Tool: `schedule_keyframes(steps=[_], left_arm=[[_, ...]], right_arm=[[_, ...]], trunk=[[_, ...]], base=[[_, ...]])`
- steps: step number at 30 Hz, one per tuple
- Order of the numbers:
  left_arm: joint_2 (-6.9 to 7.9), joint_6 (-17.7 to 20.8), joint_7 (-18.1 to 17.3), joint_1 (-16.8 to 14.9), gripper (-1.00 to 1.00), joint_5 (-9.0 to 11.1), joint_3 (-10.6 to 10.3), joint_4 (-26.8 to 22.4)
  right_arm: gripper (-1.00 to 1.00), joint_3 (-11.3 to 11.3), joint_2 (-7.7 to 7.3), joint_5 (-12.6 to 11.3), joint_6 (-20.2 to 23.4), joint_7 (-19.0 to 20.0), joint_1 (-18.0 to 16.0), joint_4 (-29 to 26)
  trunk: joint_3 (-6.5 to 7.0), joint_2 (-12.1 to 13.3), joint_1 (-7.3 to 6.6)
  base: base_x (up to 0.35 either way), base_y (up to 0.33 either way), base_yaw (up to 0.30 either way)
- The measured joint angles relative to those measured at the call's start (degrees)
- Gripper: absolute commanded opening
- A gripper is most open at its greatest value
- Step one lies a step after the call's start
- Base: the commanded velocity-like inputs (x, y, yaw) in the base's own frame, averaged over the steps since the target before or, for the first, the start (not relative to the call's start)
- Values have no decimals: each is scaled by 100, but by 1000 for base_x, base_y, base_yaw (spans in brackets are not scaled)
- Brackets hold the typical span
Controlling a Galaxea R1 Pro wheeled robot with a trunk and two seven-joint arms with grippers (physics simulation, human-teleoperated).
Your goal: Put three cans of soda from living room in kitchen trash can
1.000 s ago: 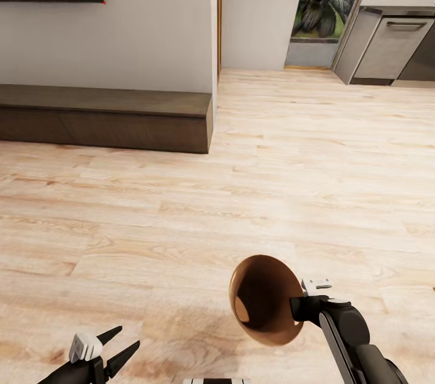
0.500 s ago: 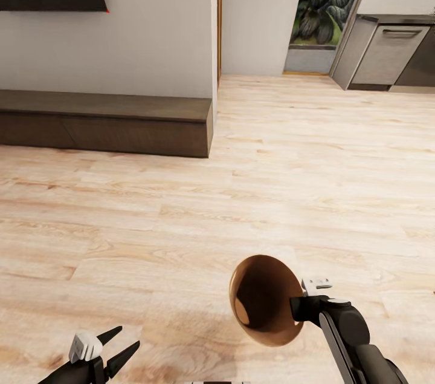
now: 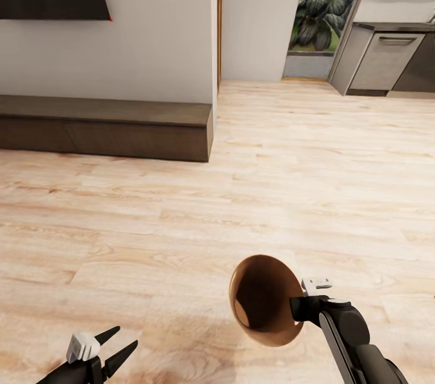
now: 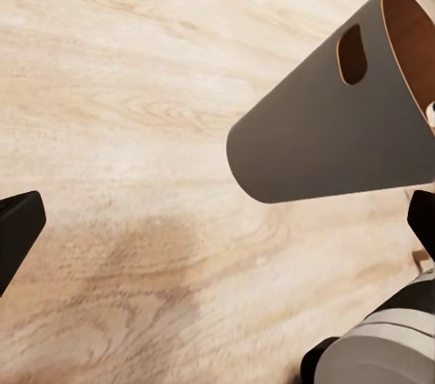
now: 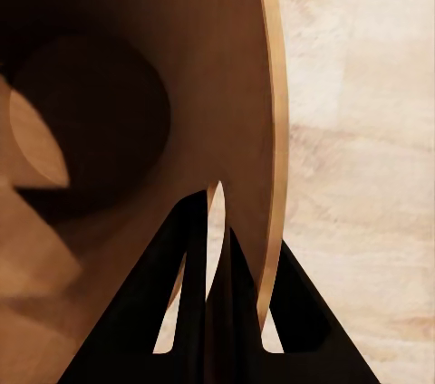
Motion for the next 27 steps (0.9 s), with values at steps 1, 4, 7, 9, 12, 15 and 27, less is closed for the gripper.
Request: schedule_keyframes(steps=[1,4,7,9,12,15,27], left_arm=[[0,0,0,0,100,0,6,0],[0,0,0,0,100,2,20,0],[0,0,0,0,100,2,24,0],[0,0,0,0,100,2,27,0],[0,0,0,0,100,2,28,0],[0,0,0,0,100,2,29,0],[0,0,0,0,100,2,29,0]], right_arm=[[-100,0,0,0,0,0,0,0],[-100,2,0,-1,1,0,0,0],[-100,0,0,-4,1,0,0,0],[-100,-1,0,0,1,0,0,0],[-100,1,0,1,1,0,0,0],[-100,-1,0,-7,1,0,0,0],[-100,-2,0,-2,0,0,0,0]], trunk=[[9,0,0],[37,0,0],[66,0,0],[84,0,0],[112,0,0],[140,0,0],[253,0,0]], base=[[0,0,0],[0,0,0],[0,0,0],[0,0,0],[0,0,0],[0,0,0],[0,0,0]])
